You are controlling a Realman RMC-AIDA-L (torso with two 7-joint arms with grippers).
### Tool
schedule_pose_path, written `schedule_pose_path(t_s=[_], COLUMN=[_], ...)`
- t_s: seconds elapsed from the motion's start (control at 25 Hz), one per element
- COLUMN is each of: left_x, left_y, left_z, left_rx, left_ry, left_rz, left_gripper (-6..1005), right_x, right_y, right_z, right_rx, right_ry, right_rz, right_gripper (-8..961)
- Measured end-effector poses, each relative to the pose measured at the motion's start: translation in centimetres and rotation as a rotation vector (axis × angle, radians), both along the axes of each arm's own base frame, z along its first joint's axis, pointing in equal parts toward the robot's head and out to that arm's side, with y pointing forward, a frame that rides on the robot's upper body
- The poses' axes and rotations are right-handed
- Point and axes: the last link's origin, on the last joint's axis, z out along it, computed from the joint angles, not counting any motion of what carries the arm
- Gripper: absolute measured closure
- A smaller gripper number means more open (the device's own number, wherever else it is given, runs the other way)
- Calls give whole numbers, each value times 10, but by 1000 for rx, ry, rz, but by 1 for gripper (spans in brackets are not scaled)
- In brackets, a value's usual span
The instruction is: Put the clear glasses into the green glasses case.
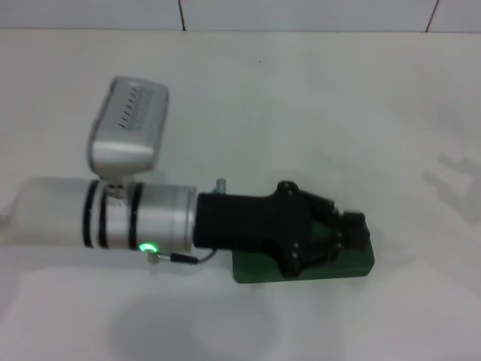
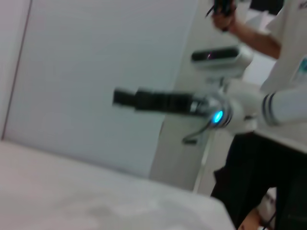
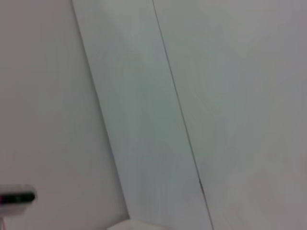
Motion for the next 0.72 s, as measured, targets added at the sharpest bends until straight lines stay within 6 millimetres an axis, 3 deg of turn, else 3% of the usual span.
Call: schedule_pose_path(t_s=[0.32, 0.4, 0.64, 0.72], left_x=[-11, -19, -45, -52], left_y=[7, 6, 6, 4], left_z=[63, 78, 97, 100], left_rx=[77, 70, 61, 58], left_ry=[-209, -225, -174, -153], left_rz=[-12, -4, 81, 90], left_gripper=[770, 567, 391, 382], right_x=[-14, -21, -44, -52], right_y=[10, 13, 15, 14], right_z=[-33, -43, -73, -79], right_rx=[-218, -273, -400, -415], right_ry=[-119, -142, -161, -138], right_rz=[72, 114, 226, 257], right_gripper=[536, 533, 515, 511])
